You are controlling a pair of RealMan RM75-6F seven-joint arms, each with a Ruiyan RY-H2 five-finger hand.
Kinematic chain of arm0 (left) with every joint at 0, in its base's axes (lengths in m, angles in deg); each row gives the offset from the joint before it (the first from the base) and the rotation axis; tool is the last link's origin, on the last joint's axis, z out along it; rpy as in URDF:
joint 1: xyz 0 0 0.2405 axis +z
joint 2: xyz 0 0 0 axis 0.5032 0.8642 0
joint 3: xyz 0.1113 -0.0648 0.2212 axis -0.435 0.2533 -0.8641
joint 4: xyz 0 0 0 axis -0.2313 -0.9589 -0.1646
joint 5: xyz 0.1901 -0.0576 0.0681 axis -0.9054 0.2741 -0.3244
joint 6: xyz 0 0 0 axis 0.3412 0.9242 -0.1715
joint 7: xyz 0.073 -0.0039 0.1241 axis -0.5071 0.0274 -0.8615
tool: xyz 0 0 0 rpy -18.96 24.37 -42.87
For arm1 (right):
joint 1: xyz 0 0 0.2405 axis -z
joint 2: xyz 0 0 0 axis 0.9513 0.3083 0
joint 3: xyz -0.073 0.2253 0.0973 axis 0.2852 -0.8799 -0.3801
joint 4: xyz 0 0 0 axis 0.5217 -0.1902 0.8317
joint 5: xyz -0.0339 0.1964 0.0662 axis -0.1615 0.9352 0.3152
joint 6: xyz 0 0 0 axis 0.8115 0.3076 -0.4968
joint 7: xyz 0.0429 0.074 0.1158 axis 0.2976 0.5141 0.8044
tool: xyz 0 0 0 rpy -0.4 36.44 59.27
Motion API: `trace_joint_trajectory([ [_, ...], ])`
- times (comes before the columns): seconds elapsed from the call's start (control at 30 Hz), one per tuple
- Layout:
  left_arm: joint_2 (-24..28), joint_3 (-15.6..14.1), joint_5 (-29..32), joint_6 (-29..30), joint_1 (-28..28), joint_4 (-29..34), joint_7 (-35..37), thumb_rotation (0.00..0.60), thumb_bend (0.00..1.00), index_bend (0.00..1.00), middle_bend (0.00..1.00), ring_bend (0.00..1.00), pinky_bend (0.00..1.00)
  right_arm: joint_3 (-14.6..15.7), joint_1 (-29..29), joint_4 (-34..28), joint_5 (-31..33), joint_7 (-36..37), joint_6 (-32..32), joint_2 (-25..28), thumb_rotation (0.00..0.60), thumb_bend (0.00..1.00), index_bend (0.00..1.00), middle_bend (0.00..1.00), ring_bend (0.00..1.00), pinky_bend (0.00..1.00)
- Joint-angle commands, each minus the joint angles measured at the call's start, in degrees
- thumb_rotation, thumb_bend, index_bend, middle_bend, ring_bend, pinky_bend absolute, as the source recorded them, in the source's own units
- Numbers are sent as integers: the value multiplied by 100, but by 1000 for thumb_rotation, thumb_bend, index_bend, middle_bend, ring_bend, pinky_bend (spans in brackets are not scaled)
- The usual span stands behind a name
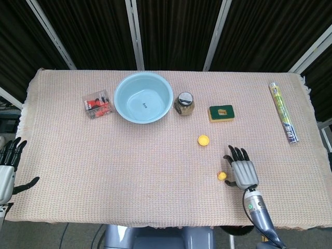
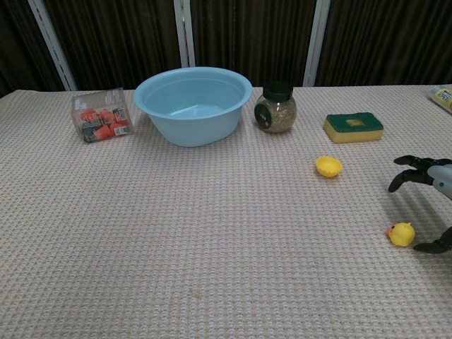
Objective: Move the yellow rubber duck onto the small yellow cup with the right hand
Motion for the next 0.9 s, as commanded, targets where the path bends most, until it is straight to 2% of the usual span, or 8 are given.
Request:
trace_joint_trajectory([
  [0.03,1,-2,-2,0,1,1,1,600,0,0,0,0,198,5,-2,1,8,-5,-4,-7,600,3,272,0,0,0],
  [0.47,3,-3,10,-20,-3,17,-7,600,0,0,0,0,198,57,-13,79,-18,72,-69,-192,600,22,399,0,0,0],
  [0.9,5,-2,16,-34,-9,11,9,600,0,0,0,0,198,58,-55,199,34,52,-42,-362,600,72,444,0,0,0],
])
